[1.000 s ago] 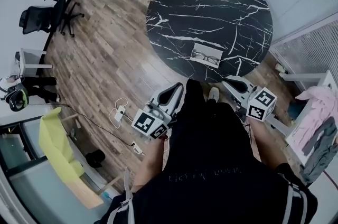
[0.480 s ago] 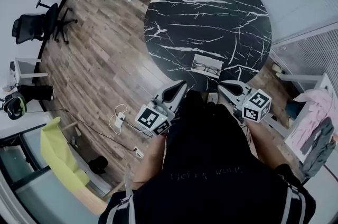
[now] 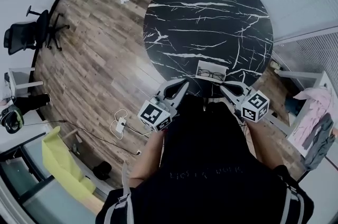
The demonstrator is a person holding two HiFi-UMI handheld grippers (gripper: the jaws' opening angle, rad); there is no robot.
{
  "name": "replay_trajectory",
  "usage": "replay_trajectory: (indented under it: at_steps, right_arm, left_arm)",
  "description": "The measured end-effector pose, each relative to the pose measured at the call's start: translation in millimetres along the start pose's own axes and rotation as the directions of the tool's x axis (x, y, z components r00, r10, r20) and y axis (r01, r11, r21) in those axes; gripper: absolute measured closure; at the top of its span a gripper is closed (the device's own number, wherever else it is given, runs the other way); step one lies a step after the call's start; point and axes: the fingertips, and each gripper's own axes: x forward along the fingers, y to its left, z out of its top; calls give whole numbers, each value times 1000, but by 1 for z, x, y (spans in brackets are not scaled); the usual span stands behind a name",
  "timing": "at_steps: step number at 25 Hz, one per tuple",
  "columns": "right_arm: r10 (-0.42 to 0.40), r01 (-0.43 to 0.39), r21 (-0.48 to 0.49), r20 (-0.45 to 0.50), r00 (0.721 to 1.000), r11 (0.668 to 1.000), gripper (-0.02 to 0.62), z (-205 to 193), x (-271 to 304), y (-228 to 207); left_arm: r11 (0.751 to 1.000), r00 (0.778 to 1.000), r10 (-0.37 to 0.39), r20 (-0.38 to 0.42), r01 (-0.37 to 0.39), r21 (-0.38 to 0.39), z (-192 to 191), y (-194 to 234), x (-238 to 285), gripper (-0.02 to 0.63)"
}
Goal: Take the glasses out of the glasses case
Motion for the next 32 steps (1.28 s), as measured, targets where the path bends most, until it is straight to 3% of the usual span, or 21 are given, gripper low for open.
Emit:
replay_trajectory:
  at_steps: [5,13,24,32]
  right_arm:
    - [-44,43,-12,-26,999,999,555,-4,20,2]
    - [-130,127,-59,-64,989,990,554,-4,39,-5]
    - [-165,110,-253,-206,965,961,554,-27,49,-22]
    - [-145,51,-312,-288,946,949,554,-42,52,-36]
  left_arm:
    - [995,993,-90,-76,92,24,-24,12,0,586]
    - [986,982,-165,-89,166,-1,-28,27,3,586]
    - [988,984,-152,-96,150,-27,-39,20,11,586]
    - [990,978,-142,-151,139,-27,-58,5,26,586]
